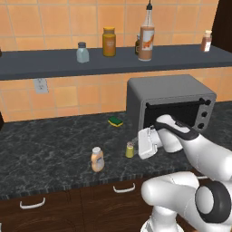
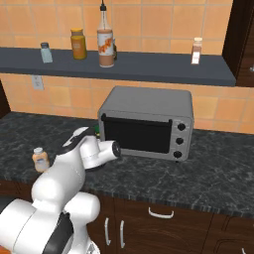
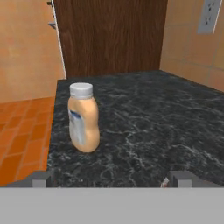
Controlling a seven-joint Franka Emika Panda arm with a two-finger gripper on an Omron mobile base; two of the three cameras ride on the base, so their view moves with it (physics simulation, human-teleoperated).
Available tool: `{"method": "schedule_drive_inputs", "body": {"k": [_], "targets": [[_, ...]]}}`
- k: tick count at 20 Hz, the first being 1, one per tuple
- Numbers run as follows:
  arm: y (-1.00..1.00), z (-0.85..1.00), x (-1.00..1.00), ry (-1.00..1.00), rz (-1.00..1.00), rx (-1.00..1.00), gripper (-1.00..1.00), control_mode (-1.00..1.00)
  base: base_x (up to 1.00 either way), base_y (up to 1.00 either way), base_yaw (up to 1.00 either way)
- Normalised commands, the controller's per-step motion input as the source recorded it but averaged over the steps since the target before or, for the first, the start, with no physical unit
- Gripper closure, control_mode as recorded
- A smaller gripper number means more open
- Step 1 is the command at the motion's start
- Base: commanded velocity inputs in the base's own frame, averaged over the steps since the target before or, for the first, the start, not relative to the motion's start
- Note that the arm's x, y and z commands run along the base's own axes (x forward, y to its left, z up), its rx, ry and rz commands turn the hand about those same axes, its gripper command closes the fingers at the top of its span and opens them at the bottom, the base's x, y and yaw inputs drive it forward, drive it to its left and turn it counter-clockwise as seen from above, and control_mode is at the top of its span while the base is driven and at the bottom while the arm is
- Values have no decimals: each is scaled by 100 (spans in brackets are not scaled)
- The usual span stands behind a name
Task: Put the shaker and condiment bottle from the counter next to their counterparts in the cabinet.
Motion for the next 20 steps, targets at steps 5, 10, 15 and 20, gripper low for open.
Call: {"method": "schedule_drive_inputs", "body": {"k": [5,10,15,20], "targets": [[5,-6,4,-7,-6,0,-100,-100,0,0,0],[0,0,7,-12,-12,0,-100,-100,0,0,0],[0,0,32,-5,-16,0,-100,-100,0,0,0],[0,-22,2,0,-1,2,-100,-100,0,0,0]]}}
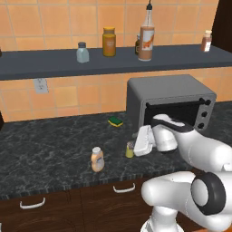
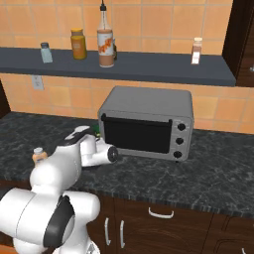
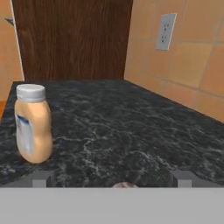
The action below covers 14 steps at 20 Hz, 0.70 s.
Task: Put the shaker and condiment bottle from the counter next to their counterparts in the cabinet.
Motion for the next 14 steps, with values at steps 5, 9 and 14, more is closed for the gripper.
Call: {"method": "schedule_drive_inputs", "body": {"k": [5,9,14], "targets": [[0,-38,9,0,0,0,-100,-100,0,0,0],[0,-31,9,0,0,0,-100,-100,0,0,0],[0,-32,19,0,0,0,-100,-100,0,0,0]]}}
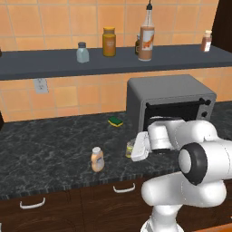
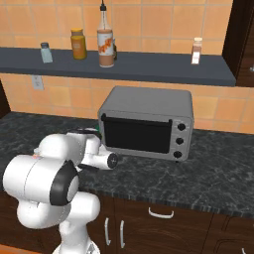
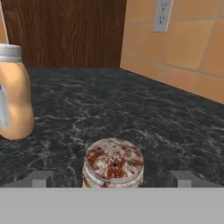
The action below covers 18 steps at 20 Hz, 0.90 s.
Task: Put the shaker and condiment bottle from the counter next to their counterparts in the cabinet.
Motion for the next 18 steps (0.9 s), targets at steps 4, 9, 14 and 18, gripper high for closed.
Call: {"method": "schedule_drive_inputs", "body": {"k": [4,9,14,18], "targets": [[1,-31,29,0,-3,0,100,-100,0,0,0],[8,-26,24,0,-4,0,100,-100,0,0,0],[5,21,5,1,0,5,100,-100,0,0,0],[1,100,-12,4,-1,4,100,-100,0,0,0]]}}
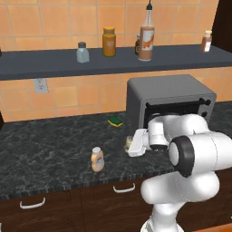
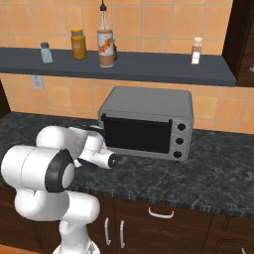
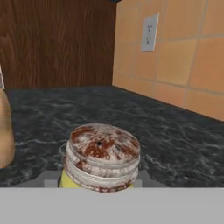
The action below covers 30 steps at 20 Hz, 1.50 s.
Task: Put the shaker and condiment bottle from the counter next to their counterparts in the cabinet.
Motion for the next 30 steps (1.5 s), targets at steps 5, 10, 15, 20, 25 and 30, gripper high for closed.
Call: {"method": "schedule_drive_inputs", "body": {"k": [5,10,15,20,25,30], "targets": [[0,100,-38,6,-1,6,100,-100,0,0,0],[0,100,-39,9,0,4,100,-100,0,0,0],[0,100,-51,7,0,2,100,-100,0,0,0],[2,95,-60,6,0,5,100,-100,0,0,0],[21,80,-57,11,-1,15,100,-100,0,0,0],[11,93,-45,6,-13,10,100,-100,0,0,0]]}}
